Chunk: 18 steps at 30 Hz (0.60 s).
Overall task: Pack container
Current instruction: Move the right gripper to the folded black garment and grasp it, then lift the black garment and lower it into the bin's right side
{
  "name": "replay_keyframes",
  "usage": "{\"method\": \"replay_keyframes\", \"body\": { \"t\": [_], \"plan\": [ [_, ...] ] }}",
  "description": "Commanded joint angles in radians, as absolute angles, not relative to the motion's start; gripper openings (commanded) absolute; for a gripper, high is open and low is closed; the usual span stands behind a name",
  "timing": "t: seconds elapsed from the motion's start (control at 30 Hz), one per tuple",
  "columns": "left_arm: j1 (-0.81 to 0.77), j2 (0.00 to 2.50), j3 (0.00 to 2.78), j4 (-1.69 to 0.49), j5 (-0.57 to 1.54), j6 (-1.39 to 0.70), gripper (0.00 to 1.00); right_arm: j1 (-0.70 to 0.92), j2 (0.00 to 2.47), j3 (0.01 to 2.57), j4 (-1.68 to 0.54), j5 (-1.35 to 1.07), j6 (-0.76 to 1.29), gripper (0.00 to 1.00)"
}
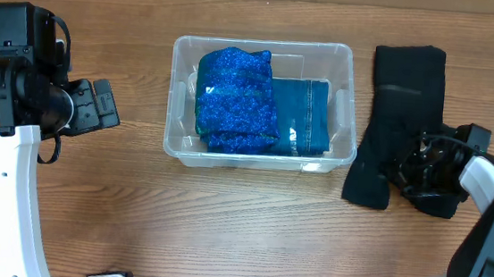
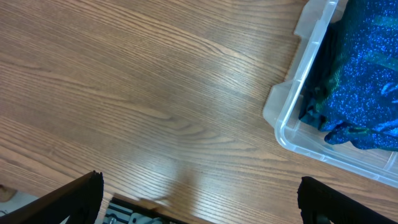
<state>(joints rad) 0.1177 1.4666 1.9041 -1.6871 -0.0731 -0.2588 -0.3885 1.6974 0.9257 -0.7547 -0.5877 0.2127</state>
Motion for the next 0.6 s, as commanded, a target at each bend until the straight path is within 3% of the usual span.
{"method": "replay_keyframes", "body": {
  "t": [0.0, 0.13, 0.23, 0.43, 0.57],
  "plan": [
    [0.113, 1.468, 1.903, -1.689, -0.085, -0.266, 1.00, -0.375, 1.419, 1.098, -0.855, -0.623, 0.208, 0.04],
    [0.113, 1.468, 1.903, -1.689, -0.085, -0.266, 1.00, -0.305, 1.156, 1.191, -0.926, -0.645, 0.219, 0.04],
    [0.113, 1.468, 1.903, -1.689, -0.086, -0.266, 1.00, -0.173, 1.098, 1.191, -0.884, -0.653, 0.268, 0.04],
    [0.113, 1.468, 1.903, -1.689, -0.086, -0.266, 1.00, 0.108, 1.229, 1.183, -0.616, -0.558, 0.467, 0.04],
    [0.113, 1.468, 1.903, -1.689, -0.085, -0.266, 1.00, 0.236, 1.447, 1.183, -0.483, -0.458, 0.601, 0.04]
  ]
}}
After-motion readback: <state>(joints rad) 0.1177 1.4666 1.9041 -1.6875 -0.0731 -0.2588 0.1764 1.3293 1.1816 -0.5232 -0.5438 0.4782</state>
